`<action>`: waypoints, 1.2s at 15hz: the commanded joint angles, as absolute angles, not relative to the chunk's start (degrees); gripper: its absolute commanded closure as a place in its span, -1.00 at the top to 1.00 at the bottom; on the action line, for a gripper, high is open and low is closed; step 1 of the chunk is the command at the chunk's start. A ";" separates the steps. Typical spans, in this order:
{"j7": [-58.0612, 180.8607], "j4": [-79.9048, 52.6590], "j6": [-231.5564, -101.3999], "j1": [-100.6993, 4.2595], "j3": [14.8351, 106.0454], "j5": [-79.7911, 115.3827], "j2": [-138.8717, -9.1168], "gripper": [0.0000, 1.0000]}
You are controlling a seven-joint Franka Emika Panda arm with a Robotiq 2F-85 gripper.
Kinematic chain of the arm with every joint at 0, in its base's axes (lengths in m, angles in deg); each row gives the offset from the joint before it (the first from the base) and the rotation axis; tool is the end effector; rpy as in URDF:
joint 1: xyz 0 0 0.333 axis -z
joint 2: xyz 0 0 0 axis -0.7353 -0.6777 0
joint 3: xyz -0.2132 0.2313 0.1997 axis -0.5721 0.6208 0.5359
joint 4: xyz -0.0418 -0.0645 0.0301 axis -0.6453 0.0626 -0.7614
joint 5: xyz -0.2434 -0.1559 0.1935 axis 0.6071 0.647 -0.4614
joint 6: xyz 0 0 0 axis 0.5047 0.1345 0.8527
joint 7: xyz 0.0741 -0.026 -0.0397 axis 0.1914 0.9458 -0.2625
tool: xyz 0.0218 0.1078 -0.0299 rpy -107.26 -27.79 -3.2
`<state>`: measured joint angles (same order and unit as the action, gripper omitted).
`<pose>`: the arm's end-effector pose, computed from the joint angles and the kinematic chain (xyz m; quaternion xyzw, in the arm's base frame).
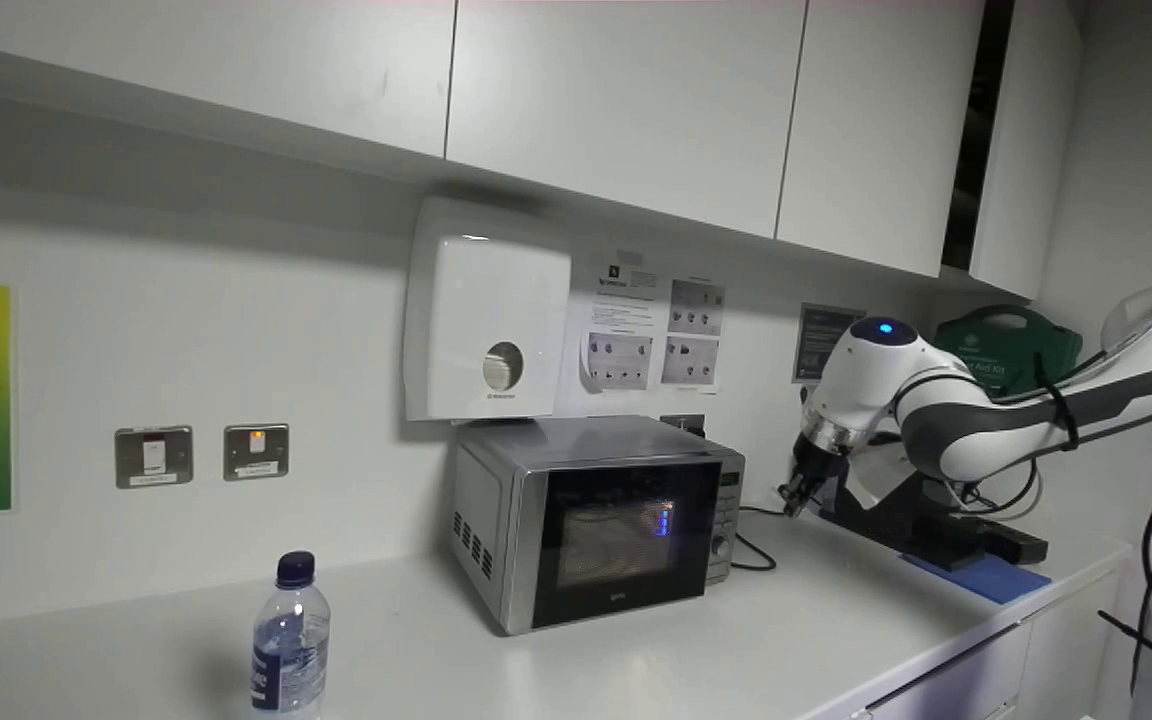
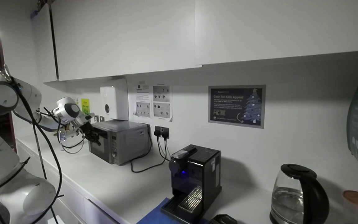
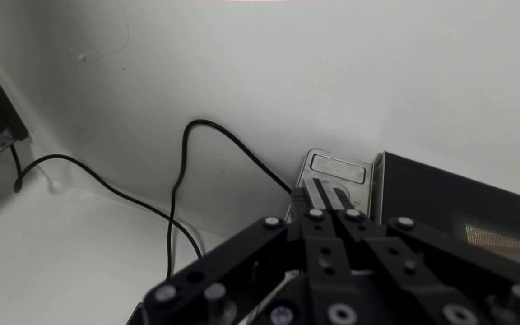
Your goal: Open the microwave door.
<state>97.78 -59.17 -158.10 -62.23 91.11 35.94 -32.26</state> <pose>0.2777 0.2627 0.5458 0.9601 0.0884 0.2274 0.1367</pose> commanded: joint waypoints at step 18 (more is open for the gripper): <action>95.79 -44.80 -154.67 -59.20 93.63 44.16 -33.73 -1.00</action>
<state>97.61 -46.96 -153.96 -60.52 93.39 41.73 -32.86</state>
